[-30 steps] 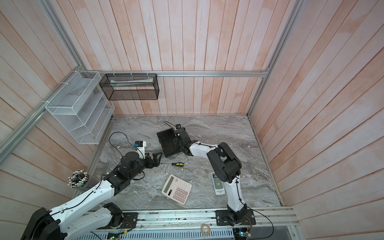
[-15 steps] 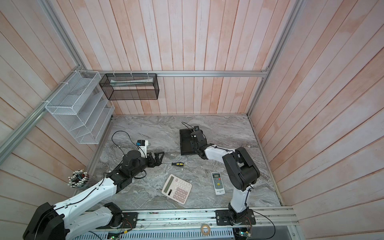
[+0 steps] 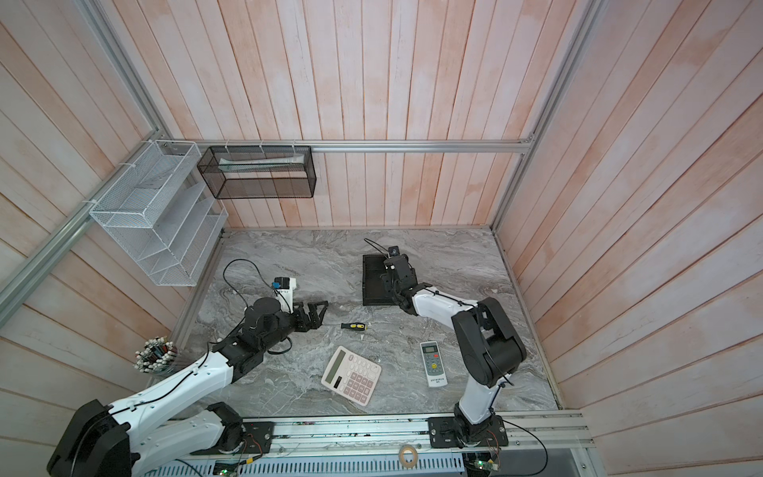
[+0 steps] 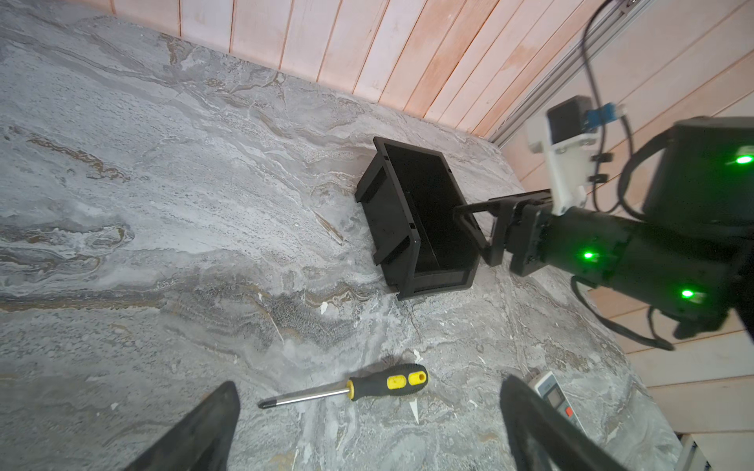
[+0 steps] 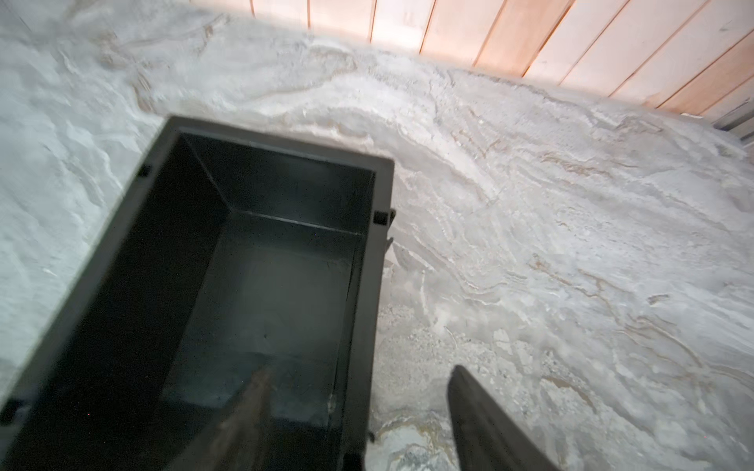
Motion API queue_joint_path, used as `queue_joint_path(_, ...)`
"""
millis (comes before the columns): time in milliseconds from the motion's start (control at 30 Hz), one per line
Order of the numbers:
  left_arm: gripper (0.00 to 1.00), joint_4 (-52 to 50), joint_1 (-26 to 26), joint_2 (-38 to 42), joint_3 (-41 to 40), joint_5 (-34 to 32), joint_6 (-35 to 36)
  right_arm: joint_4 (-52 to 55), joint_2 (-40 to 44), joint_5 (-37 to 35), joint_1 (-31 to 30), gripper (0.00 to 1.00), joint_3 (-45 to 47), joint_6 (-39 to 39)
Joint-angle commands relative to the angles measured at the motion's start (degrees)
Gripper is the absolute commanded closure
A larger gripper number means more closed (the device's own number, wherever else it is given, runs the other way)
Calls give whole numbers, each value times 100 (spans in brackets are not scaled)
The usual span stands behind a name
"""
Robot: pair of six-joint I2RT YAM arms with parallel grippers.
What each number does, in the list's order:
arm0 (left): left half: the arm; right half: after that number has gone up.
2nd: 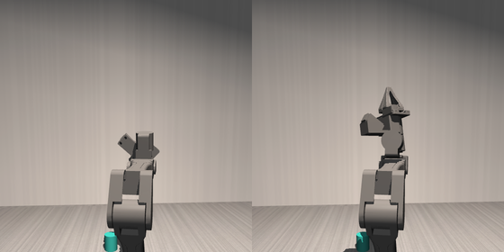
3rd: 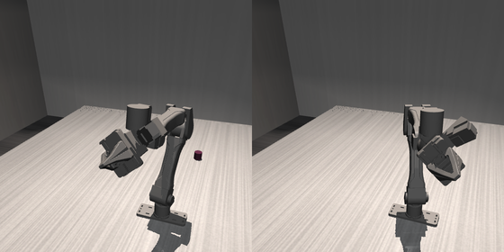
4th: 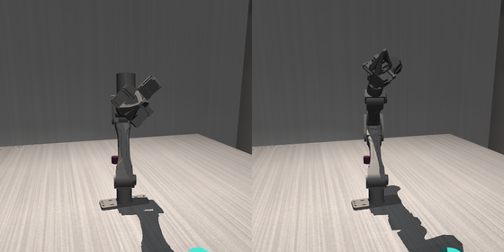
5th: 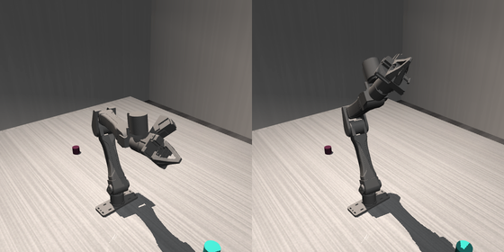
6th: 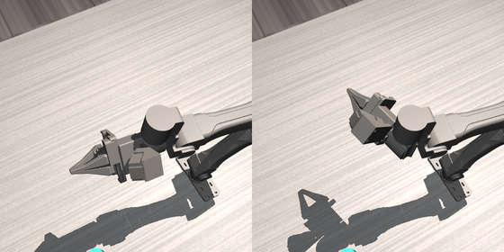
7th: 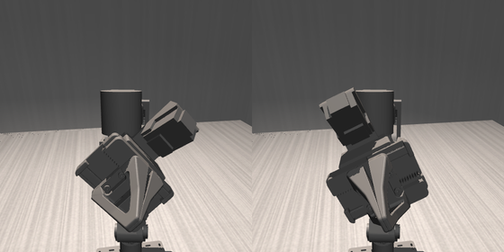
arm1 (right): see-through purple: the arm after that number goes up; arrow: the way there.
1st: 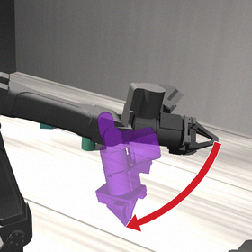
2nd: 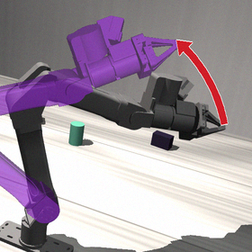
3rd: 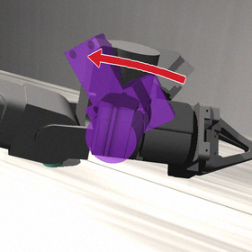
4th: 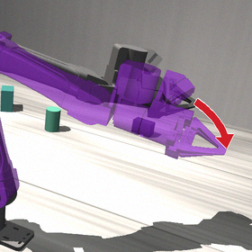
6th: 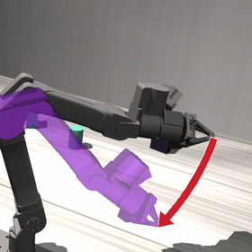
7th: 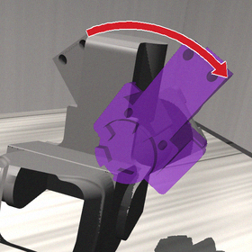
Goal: Put the screwdriver in the bin
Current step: Move the bin to the top-center of the table, then pick up the screwdriver from the center of the table.
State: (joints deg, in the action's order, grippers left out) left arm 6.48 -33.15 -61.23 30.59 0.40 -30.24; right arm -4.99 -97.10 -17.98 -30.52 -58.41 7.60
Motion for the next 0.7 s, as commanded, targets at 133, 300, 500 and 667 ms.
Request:
queue_joint_path(133, 0, 2, 12, 220, 7, 64, -14, -256, 1235, 975, -854, 15, 818, -324)
queue_joint_path(300, 0, 164, 18, 379, -261, 68, -190, -259, 1158, 1509, -1303, 16, 1149, -478)
queue_joint_path(500, 0, 47, 128, 743, -632, 49, -383, -50, 758, 1801, -1654, 18, 1185, -530)
queue_joint_path(667, 0, 111, 259, 1198, -992, -23, -606, 4, 337, 1954, -1790, 19, 986, -575)
